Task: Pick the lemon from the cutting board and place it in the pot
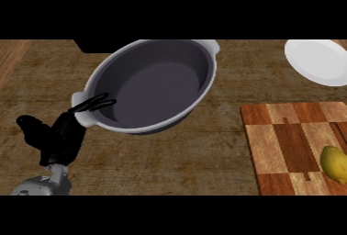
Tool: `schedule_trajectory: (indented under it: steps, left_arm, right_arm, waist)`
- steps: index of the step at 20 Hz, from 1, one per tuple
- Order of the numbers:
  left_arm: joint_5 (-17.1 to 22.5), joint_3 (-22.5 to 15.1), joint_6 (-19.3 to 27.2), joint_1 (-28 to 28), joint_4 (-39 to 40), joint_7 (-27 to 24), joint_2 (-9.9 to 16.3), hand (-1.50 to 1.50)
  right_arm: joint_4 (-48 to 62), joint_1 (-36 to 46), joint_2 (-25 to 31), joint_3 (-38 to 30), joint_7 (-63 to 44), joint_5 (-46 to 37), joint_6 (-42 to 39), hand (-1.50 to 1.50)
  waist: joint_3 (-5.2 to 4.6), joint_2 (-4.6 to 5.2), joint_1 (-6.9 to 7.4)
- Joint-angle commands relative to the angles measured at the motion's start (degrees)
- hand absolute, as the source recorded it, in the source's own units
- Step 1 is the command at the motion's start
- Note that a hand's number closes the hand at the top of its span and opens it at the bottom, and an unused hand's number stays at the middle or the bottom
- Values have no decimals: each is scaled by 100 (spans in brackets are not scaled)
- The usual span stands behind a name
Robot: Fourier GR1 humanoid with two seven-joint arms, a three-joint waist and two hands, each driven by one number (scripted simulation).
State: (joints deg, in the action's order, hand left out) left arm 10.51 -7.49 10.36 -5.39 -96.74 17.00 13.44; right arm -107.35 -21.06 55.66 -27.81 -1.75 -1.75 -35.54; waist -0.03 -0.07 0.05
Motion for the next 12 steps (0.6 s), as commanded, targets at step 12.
schedule_trajectory:
  steps: [12]
  left_arm:
    - [-87,396,-192,-264,96,8,-241,0]
  right_arm:
    - [182,592,-1311,546,-47,-1786,-46,-150]
  waist:
    - [3,5,-16]
